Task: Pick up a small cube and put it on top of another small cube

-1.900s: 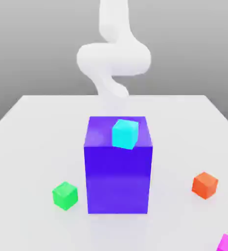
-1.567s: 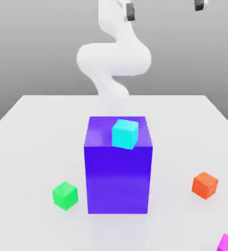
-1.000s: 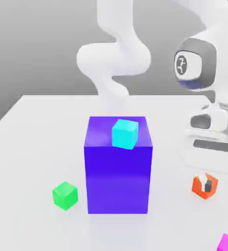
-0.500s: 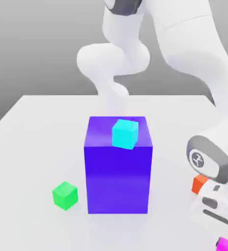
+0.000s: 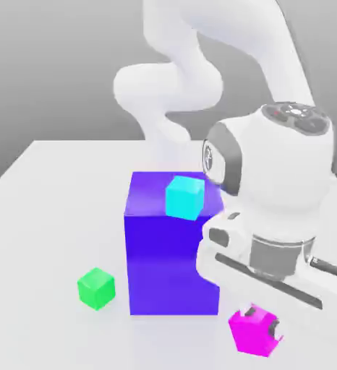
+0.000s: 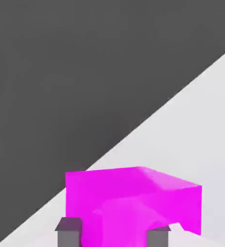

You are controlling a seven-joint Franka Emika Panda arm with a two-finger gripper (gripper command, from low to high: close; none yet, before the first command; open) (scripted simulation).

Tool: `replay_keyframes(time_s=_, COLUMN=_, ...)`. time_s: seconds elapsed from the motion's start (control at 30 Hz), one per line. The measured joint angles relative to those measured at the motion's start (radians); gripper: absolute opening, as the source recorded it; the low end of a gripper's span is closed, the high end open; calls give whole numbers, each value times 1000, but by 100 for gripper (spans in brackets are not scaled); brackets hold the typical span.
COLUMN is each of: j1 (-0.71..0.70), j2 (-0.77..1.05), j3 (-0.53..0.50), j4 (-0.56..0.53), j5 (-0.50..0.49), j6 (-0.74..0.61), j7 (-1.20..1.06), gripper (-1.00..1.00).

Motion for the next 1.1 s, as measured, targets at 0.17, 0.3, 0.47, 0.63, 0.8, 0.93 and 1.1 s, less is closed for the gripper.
replay_keyframes(time_s=0.17, j1=-162, j2=-151, j3=-81, j4=-171, j5=21, j6=23, j7=-128, gripper=-100)
replay_keyframes(time_s=0.3, j1=-255, j2=-270, j3=-141, j4=-316, j5=26, j6=45, j7=-215, gripper=-100)
replay_keyframes(time_s=0.47, j1=-304, j2=-308, j3=-209, j4=-456, j5=67, j6=115, j7=-252, gripper=-100)
replay_keyframes(time_s=0.63, j1=-300, j2=-140, j3=-208, j4=-460, j5=121, j6=280, j7=-282, gripper=-100)
replay_keyframes(time_s=0.8, j1=-303, j2=-107, j3=-204, j4=-458, j5=128, j6=312, j7=-286, gripper=100)
replay_keyframes(time_s=0.93, j1=-305, j2=-123, j3=-203, j4=-459, j5=126, j6=296, j7=-285, gripper=100)
replay_keyframes(time_s=1.1, j1=-318, j2=-291, j3=-200, j4=-467, j5=83, j6=135, j7=-255, gripper=100)
